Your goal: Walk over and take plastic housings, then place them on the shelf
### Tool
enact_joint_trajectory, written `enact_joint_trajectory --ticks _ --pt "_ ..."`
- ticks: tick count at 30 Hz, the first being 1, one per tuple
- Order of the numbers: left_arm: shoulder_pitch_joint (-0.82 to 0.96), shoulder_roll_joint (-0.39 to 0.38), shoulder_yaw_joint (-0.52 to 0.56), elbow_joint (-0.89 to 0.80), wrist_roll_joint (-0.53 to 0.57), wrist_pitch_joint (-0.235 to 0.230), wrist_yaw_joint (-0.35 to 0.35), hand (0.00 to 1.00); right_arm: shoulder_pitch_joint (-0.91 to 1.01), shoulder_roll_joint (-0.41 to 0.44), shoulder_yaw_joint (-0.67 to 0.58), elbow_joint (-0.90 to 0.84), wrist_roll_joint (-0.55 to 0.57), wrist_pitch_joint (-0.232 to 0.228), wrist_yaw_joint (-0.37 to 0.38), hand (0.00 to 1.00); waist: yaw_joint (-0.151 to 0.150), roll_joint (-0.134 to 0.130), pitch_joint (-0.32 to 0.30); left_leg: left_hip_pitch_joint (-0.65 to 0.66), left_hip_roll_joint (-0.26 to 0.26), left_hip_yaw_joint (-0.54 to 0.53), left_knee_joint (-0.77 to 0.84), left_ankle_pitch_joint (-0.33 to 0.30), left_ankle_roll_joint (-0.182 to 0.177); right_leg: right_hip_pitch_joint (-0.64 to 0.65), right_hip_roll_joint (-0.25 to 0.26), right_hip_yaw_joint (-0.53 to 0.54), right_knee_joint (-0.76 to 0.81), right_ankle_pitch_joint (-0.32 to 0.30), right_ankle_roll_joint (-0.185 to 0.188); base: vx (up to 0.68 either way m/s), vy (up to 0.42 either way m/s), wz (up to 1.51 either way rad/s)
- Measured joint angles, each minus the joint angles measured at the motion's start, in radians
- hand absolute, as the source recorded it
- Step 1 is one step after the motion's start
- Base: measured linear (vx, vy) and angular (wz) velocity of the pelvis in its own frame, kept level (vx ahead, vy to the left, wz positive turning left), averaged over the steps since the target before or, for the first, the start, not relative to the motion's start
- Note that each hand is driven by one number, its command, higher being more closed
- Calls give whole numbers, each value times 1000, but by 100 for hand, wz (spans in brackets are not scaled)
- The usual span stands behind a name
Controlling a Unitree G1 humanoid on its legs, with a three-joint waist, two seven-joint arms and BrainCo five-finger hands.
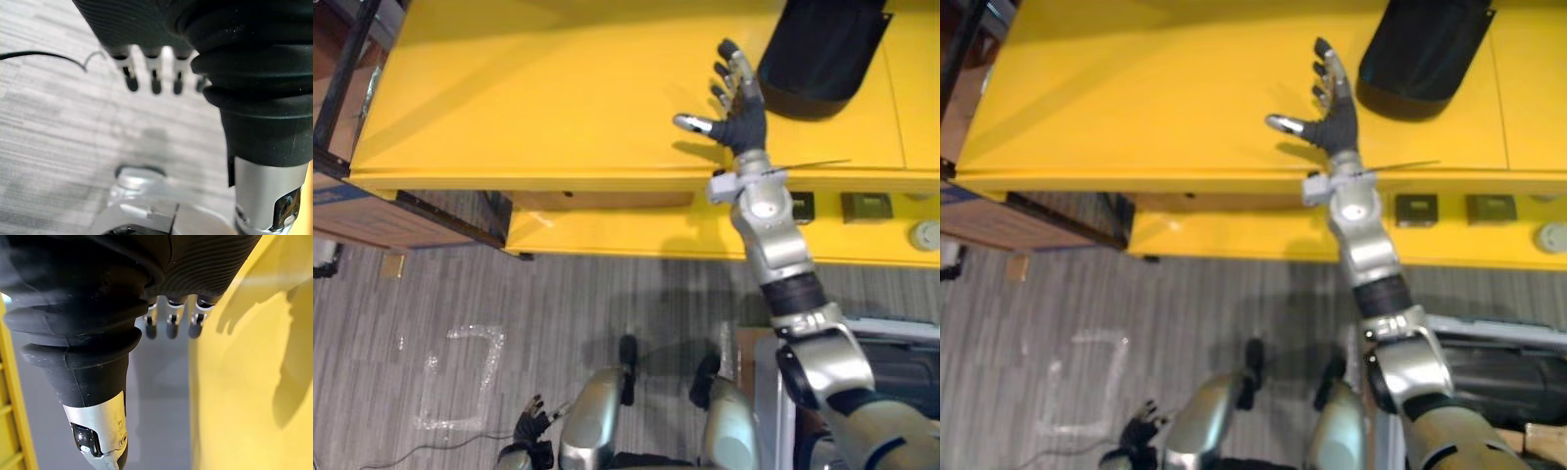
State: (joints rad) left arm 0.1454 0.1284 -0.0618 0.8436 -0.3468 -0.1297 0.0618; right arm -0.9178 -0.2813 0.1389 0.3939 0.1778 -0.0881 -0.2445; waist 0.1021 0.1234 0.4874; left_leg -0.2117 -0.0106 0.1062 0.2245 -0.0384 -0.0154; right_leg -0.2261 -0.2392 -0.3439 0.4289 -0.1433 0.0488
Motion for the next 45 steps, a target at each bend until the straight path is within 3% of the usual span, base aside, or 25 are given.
enact_joint_trajectory --ticks 6,11,21,32,43,45 --pt "0 -19 -3 -1 -2 0 1 0 -17 4 -19 59 -7 45 -153 0 9 21 -2 0 -3 -10 -9 8 -2 0 -3 -10 5 -6 -3 11 5 4" --pt "-1 -20 -32 -1 -2 -1 -1 0 -57 4 -76 96 -39 50 -242 0 18 58 -5 0 -3 -8 -17 15 -3 -8 -5 -8 12 -7 -5 0 0 0" --pt "-1 -21 -38 2 -6 -8 -3 0 -69 5 -121 109 -111 53 -372 0 22 59 -5 2 -1 -11 -38 30 -11 -21 -4 -8 22 -12 -13 0 0 0" --pt "-17 -21 -38 14 -5 -9 -5 0 -66 6 -123 111 -155 52 -386 0 20 59 -5 2 0 -8 -39 30 -11 -21 -2 -6 17 -11 -13 3 2 0" --pt "-25 -22 -38 21 -4 -22 -7 0 -16 28 -62 46 -192 44 -328 0 18 59 -5 12 13 12 -42 29 -12 -20 14 12 6 -8 -11 23 5 -6" --pt "-25 -22 -37 22 2 -24 -14 0 13 30 -46 20 -195 17 -284 0 15 58 -5 20 14 14 -46 28 -13 -14 16 13 2 -8 -11 10 -1 -3"
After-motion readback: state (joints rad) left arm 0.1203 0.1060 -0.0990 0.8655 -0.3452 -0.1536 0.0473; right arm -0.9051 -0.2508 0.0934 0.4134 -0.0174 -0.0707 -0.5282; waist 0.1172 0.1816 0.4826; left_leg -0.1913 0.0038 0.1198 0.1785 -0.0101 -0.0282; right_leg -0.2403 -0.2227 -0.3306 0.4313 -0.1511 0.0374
